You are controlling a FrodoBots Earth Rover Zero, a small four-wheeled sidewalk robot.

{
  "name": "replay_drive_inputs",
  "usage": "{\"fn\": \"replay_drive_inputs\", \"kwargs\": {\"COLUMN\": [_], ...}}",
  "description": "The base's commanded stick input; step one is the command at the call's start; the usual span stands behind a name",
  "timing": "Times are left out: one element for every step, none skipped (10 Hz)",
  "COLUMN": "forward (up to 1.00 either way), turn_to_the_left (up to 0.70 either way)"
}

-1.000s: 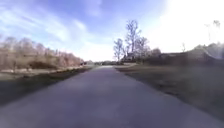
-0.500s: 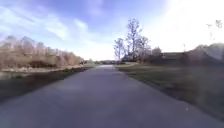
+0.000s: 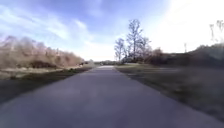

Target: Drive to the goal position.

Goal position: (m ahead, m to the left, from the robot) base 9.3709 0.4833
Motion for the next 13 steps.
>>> {"fn": "replay_drive_inputs", "kwargs": {"forward": [1.0,1.0,1.0,1.0,1.0,1.0,1.0,1.0,1.0,1.0,1.0,1.0,1.0], "turn_to_the_left": [0.0,0.0,0.0,0.0,0.0,0.0,0.0,0.0,0.0,0.0,0.0,0.0,0.0]}}
